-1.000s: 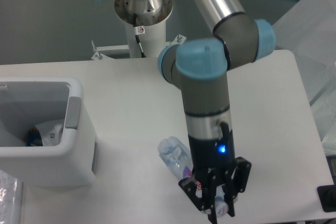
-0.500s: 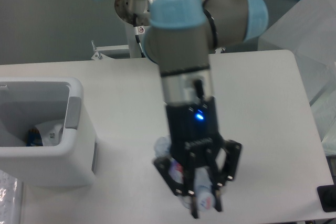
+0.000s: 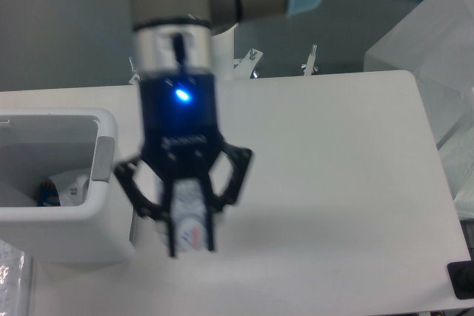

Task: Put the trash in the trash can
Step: 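Carry the bottle over the white bin and lower it inside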

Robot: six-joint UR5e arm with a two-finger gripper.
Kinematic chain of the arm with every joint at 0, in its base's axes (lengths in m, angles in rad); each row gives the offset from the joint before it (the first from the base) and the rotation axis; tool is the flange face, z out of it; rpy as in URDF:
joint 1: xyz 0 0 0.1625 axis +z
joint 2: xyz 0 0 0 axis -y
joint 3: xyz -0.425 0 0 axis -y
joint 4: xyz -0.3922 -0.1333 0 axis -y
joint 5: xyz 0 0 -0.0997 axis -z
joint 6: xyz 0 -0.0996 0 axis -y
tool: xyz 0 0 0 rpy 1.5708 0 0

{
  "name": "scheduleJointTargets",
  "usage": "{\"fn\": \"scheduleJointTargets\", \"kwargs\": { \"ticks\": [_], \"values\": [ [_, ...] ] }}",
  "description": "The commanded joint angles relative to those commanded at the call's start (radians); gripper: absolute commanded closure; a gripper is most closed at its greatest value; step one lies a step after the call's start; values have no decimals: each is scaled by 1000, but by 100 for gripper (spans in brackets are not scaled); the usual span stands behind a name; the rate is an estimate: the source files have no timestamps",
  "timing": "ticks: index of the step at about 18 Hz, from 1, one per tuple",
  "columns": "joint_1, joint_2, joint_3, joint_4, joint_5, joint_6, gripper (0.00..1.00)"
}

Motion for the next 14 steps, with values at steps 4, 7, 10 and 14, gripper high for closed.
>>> {"fn": "scheduleJointTargets", "kwargs": {
  "ticks": [4,7,10,14],
  "values": [
    [-71,22,-11,0,2,-34,67],
    [-115,20,-32,-2,3,-69,67],
    [-166,20,-61,-2,6,-94,67],
    [-215,20,-98,-2,14,-95,67]
  ]
}}
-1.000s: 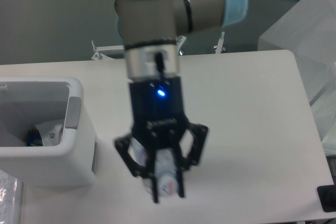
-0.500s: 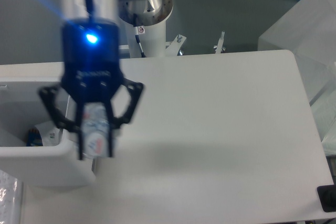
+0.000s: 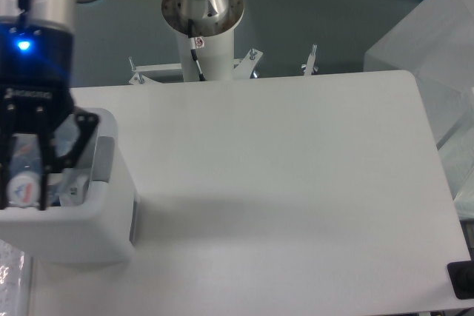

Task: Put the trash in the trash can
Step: 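Carry the bottle over the white bin and lower it inside, then open the gripper to release the bottle into the bin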

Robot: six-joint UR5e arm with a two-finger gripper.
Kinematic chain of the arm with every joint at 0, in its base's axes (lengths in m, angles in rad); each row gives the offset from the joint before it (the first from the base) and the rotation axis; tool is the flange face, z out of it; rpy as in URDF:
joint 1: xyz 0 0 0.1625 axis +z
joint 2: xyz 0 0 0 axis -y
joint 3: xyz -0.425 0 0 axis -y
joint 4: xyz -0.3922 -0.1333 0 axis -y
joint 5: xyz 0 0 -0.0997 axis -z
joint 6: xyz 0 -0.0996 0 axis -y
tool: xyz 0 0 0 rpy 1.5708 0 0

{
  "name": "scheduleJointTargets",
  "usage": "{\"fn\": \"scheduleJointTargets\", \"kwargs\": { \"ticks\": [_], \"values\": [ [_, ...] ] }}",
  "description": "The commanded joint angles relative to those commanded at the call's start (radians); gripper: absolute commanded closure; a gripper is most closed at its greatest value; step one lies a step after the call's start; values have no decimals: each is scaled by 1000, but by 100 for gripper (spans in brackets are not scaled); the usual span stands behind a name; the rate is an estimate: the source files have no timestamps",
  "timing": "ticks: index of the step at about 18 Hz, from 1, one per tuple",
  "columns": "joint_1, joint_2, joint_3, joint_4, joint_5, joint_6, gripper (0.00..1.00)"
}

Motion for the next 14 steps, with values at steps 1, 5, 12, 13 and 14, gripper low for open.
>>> {"fn": "scheduleJointTargets", "kwargs": {
  "ticks": [1,5,12,13,14],
  "values": [
    [-5,0,-9,0,0,-2,67],
    [-23,0,-46,-2,0,0,66],
    [-20,14,-65,-2,-2,12,16],
    [-19,15,-63,-2,-2,14,4],
    [-15,14,-62,-2,-2,14,0]
  ]
}}
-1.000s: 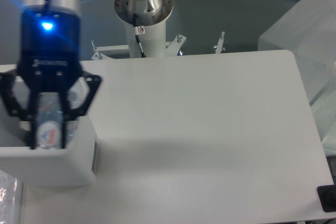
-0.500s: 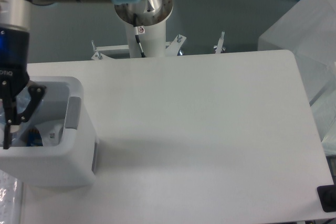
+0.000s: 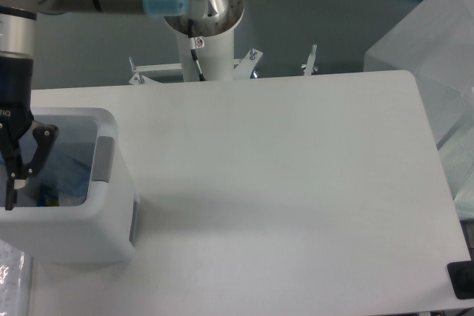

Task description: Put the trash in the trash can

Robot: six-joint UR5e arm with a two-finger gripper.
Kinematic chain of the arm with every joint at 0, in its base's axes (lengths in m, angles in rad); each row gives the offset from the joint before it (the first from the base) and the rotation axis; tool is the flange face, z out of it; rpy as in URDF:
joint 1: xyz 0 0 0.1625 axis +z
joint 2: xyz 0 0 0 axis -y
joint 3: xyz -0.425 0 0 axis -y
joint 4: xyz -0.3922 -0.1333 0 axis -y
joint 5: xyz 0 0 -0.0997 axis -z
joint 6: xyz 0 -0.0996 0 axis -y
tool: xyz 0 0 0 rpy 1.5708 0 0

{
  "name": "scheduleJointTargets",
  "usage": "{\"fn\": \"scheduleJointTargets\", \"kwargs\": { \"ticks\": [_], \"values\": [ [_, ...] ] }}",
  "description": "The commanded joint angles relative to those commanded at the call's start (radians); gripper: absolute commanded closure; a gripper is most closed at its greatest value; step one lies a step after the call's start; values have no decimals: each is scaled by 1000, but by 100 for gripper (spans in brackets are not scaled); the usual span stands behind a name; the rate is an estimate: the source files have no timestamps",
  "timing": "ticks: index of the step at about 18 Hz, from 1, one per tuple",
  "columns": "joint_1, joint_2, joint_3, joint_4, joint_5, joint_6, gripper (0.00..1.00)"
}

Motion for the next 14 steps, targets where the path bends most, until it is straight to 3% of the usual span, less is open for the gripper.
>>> {"fn": "scheduleJointTargets", "kwargs": {
  "ticks": [2,9,14],
  "values": [
    [44,2,-2,-3,-2,12,0],
    [305,-9,8,-3,-2,182,0],
    [426,-55,-14,-8,5,495,0]
  ]
}}
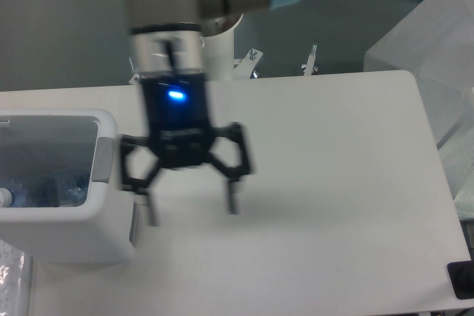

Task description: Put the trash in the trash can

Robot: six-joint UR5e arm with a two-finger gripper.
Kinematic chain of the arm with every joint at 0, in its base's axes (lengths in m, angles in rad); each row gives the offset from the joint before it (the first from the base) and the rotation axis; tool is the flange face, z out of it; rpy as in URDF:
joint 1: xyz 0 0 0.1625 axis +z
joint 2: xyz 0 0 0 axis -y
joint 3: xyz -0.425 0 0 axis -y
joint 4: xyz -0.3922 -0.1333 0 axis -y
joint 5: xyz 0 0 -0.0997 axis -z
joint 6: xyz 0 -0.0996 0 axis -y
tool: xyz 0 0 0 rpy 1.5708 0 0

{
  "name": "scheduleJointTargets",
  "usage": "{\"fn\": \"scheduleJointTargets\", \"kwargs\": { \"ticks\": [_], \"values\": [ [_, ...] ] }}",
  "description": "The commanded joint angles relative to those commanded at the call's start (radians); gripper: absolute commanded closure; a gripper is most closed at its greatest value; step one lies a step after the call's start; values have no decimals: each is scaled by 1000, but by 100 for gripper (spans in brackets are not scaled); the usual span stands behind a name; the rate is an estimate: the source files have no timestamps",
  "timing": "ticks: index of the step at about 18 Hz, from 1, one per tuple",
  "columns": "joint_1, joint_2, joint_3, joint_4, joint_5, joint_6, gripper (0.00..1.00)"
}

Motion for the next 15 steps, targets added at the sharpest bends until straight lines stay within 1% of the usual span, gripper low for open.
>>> {"fn": "scheduleJointTargets", "kwargs": {
  "ticks": [1,2,3,4,6,8,10,12,14,15],
  "values": [
    [11,-6,0,0,8,38,0],
    [20,-3,-15,-3,15,78,0],
    [32,4,-52,-3,17,133,0],
    [37,21,-86,-5,17,211,0],
    [60,76,-127,-23,44,363,0],
    [89,121,-161,-86,60,457,0],
    [130,170,-181,-152,60,551,0],
    [161,208,-192,-222,58,679,0],
    [189,230,-190,-293,55,775,0],
    [196,234,-190,-308,52,792,0]
  ]
}}
